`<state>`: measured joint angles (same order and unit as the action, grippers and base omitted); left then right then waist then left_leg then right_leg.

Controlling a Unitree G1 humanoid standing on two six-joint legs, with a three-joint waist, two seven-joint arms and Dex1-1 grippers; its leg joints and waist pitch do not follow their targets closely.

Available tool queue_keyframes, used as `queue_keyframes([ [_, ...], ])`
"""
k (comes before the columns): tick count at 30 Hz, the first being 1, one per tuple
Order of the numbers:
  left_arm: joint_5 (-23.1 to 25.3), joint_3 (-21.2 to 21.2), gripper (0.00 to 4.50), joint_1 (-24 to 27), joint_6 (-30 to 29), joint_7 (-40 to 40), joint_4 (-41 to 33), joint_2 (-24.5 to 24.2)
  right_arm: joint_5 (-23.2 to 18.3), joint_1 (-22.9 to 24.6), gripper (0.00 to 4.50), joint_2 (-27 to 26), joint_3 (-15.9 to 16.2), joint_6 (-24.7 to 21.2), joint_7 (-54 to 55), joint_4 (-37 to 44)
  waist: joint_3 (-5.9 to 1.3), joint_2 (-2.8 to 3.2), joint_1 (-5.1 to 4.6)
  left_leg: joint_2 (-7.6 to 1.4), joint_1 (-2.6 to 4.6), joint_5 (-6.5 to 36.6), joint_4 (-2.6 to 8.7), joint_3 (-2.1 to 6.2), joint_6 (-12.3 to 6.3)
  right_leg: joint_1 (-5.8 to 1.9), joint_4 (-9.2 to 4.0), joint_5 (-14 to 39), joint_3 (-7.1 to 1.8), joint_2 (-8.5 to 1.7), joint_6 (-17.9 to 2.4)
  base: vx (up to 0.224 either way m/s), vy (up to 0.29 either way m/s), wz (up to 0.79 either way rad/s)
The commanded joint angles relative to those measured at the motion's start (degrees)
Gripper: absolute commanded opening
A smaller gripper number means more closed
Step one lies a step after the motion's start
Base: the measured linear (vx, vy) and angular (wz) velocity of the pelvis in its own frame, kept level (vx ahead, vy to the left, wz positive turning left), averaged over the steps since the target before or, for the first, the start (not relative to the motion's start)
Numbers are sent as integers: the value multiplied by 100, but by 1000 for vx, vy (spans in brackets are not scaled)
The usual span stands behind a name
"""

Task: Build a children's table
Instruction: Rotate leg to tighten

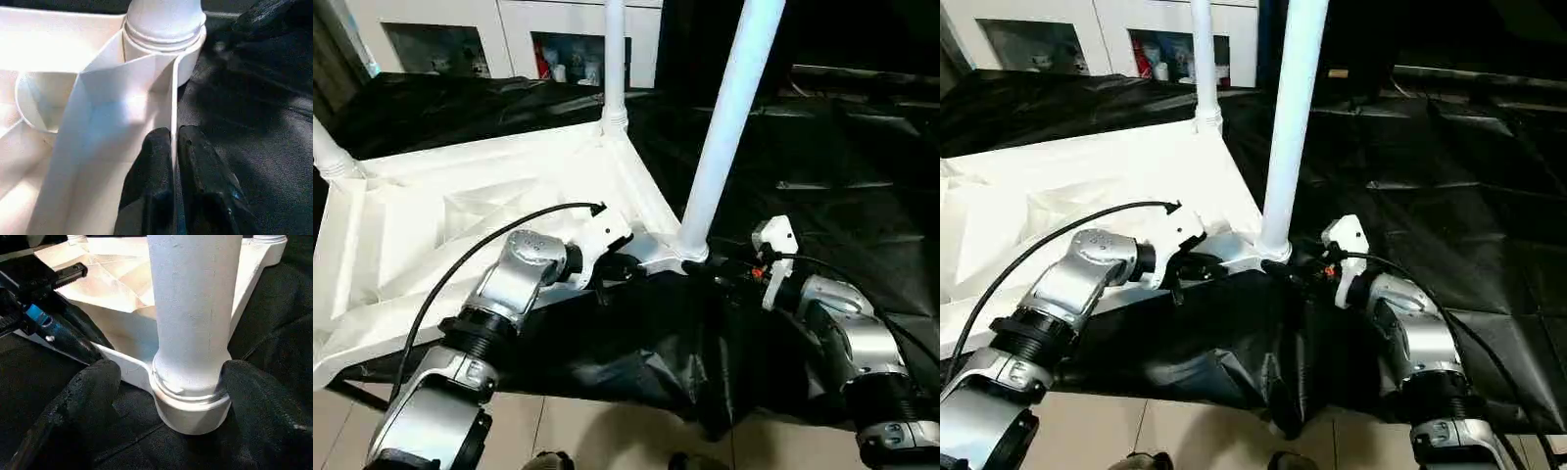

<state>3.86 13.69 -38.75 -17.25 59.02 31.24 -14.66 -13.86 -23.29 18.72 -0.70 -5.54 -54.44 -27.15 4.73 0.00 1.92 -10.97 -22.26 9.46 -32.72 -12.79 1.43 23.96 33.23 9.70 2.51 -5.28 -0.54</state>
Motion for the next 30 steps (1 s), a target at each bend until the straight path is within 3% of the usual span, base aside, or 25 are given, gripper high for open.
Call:
queue_keyframes([
  [1, -93, 57, 10, 49, 90, 199, 49, 0, -19, -16, 375, 3, 104, 43, -130, 100, -430, -9, 37, -221, 135, 704, 283, 142, -689, -334, -218, 45, -163, -252, -1712, 0, 0, 0],
  [5, -83, 163, 3, 54, 125, 338, 207, -35, 45, -67, 375, 30, 127, 116, -122, 13, -429, -5, 44, -223, 136, 670, 275, 135, -722, -334, -208, -50, -162, -256, -1753, 0, 0, 0],
  [12, 141, 749, 3, 250, 868, 1186, 292, -356, 290, -328, 375, 279, 263, 284, -323, -332, -394, -26, 92, -238, 166, 891, 286, 116, -623, -306, -243, 356, -167, -249, -1686, 0, 0, 0],
  [13, 151, 799, 0, 277, 924, 1282, 272, -388, 263, -358, 411, 301, 257, 228, -382, -357, -386, -8, 120, -250, 172, 956, 300, 121, -591, -299, -249, 481, -168, -255, -1652, 0, 0, 0],
  [17, 158, 926, 0, 329, 1091, 1597, 220, -494, 262, -432, 434, 435, 359, 155, -709, -358, -364, -12, 165, -268, 197, 1171, 320, 118, -428, -262, -274, 842, -181, -259, -1558, 0, 0, 0],
  [22, 76, 908, 0, 247, 1283, 1712, 315, -550, 370, -359, 434, 643, 757, 238, -1379, -234, -359, -52, 172, -265, 197, 1324, 332, 123, -341, -260, -301, 1122, -188, -275, -1475, 0, 0, 0],
  [30, -1, 815, 0, 250, 1323, 1760, 321, -599, 392, -432, 381, 595, 825, 237, -1516, -414, -368, -86, 175, -262, 159, 1155, 325, 133, -399, -269, -286, 1106, -188, -291, -1439, 0, 0, 0],
])
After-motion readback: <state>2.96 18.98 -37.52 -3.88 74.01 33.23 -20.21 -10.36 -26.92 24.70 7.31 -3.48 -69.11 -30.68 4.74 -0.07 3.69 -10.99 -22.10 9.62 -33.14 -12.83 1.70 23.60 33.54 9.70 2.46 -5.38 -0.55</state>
